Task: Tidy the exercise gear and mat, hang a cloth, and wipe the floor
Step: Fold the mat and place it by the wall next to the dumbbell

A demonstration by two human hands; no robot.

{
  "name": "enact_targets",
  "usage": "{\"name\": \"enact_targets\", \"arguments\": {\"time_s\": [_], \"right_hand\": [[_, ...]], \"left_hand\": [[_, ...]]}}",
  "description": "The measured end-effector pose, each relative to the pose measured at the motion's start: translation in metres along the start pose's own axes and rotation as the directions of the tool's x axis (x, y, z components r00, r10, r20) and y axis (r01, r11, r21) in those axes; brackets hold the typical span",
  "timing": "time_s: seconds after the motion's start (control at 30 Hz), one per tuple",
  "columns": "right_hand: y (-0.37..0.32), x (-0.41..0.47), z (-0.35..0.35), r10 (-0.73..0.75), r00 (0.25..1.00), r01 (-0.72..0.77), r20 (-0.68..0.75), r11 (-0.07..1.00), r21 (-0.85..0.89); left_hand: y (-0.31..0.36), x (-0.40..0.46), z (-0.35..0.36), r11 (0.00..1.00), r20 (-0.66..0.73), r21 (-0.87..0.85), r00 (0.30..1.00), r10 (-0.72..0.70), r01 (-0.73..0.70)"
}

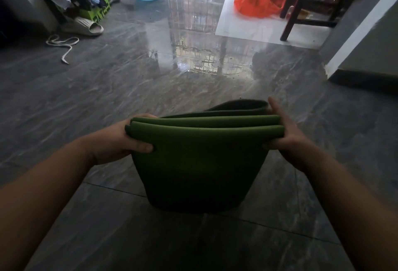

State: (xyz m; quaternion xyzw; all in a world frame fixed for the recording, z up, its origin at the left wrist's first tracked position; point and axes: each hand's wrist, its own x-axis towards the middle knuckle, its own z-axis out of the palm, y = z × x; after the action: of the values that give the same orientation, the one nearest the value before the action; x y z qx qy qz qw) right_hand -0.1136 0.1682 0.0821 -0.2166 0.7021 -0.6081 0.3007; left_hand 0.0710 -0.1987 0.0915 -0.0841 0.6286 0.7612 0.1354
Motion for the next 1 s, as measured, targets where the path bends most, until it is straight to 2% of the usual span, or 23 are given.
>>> {"name": "enact_targets", "arguments": {"time_s": [0.17,0.3,0.4,0.47,0.53,0.63,0.67,0.73,0.9,1.0], "right_hand": [[-0.002,0.004,0.003,-0.059,0.998,0.056,-0.037,0.996,-0.064],[-0.020,-0.002,-0.003,-0.163,0.985,0.129,-0.055,0.913,-0.386],[-0.033,-0.012,-0.011,-0.311,0.948,0.215,-0.072,0.787,-0.578],[-0.033,-0.020,-0.014,-0.416,0.905,0.259,-0.088,0.704,-0.662],[-0.021,-0.029,-0.017,-0.506,0.858,0.298,-0.094,0.638,-0.710],[0.026,-0.043,-0.020,-0.588,0.809,0.382,-0.027,0.560,-0.735],[0.046,-0.048,-0.020,-0.593,0.805,0.390,0.005,0.523,-0.758],[0.086,-0.064,-0.012,-0.571,0.818,0.385,0.064,0.461,-0.800],[0.171,-0.120,0.025,-0.422,0.874,0.395,0.239,0.335,-0.855],[0.199,-0.144,0.038,-0.361,0.876,0.443,0.320,0.340,-0.830]], "left_hand": [[-0.004,0.005,-0.005,0.998,-0.111,0.048,0.992,0.053,-0.048],[0.005,0.009,0.001,0.962,-0.241,0.252,0.956,0.166,-0.103],[0.021,0.010,0.006,0.926,-0.226,0.348,0.945,0.236,-0.148],[0.026,0.012,0.014,0.826,-0.203,0.533,0.920,0.336,-0.184],[0.019,0.019,0.025,0.647,-0.160,0.726,0.857,0.490,-0.235],[-0.028,0.032,0.036,0.356,0.021,0.870,0.746,0.666,-0.342],[-0.050,0.035,0.035,0.281,0.065,0.902,0.745,0.664,-0.329],[-0.090,0.032,0.034,0.199,0.103,0.942,0.795,0.598,-0.271],[-0.165,0.001,0.042,-0.006,0.276,0.957,0.904,0.328,-0.290],[-0.197,-0.018,0.050,-0.032,0.314,0.949,0.933,0.178,-0.313]]}}
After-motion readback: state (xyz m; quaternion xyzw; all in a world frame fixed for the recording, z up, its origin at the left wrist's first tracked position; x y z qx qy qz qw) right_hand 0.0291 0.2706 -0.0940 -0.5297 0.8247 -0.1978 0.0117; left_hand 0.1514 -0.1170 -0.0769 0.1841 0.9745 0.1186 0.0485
